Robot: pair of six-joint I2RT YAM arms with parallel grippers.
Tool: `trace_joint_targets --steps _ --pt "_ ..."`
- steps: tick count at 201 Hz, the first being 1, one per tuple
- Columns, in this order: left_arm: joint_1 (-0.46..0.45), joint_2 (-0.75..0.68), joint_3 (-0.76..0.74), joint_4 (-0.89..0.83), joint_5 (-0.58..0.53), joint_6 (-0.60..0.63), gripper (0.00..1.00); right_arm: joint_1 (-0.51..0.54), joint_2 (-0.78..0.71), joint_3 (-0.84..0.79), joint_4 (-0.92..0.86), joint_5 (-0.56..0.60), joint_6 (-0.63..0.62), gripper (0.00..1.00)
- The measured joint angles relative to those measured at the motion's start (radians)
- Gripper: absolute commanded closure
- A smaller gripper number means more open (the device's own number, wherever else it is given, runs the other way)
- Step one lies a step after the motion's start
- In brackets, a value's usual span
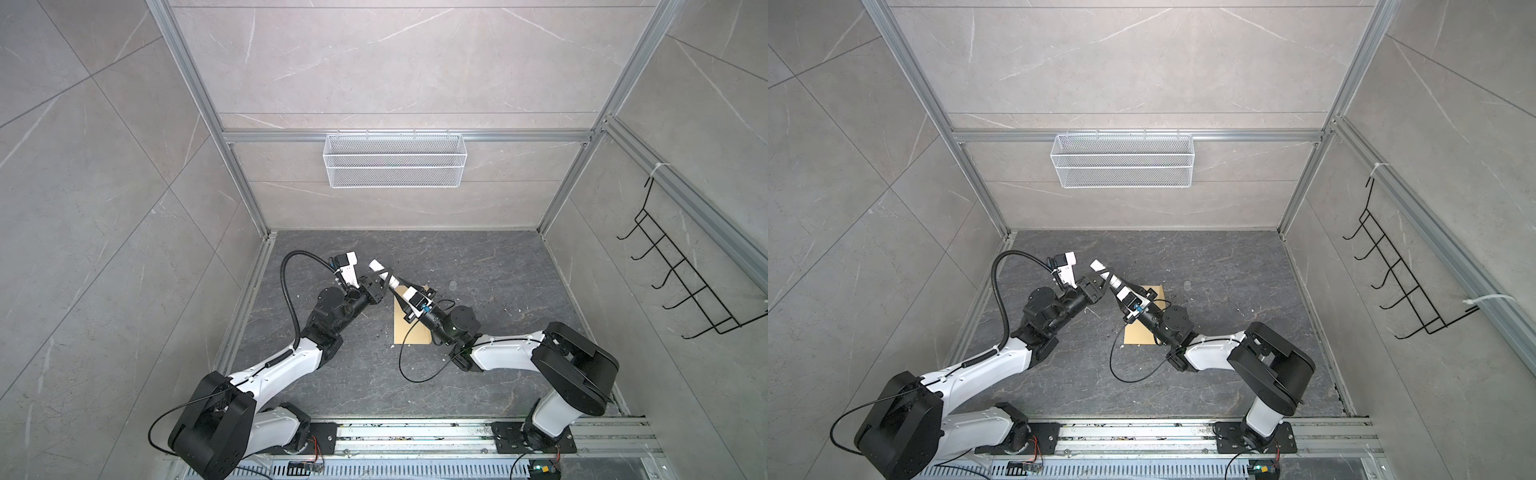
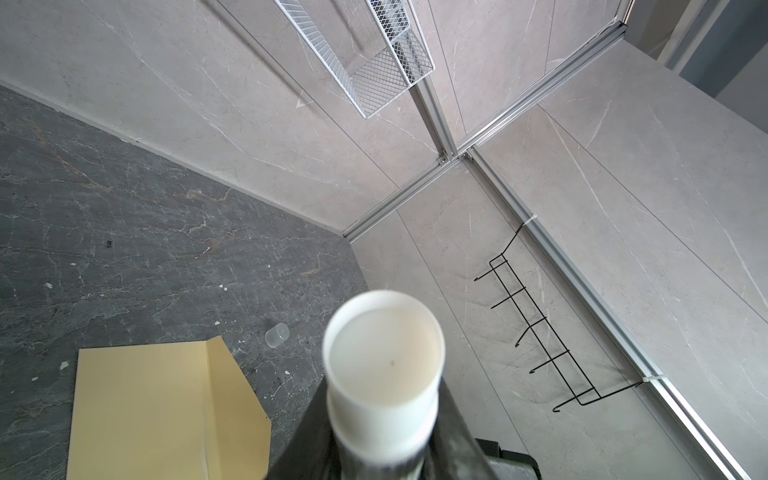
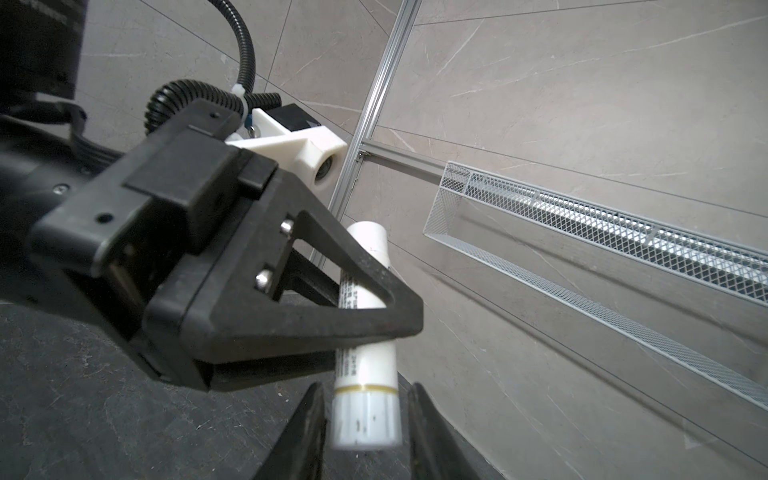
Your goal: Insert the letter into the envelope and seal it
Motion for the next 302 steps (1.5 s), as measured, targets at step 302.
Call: trace_joint_targets --steps 302 --pt "0.003 -0.029 0.025 0.119 0.166 0.177 1.00 -0.256 -0.040 0.131 -0.089 -0.727 0.992 0.98"
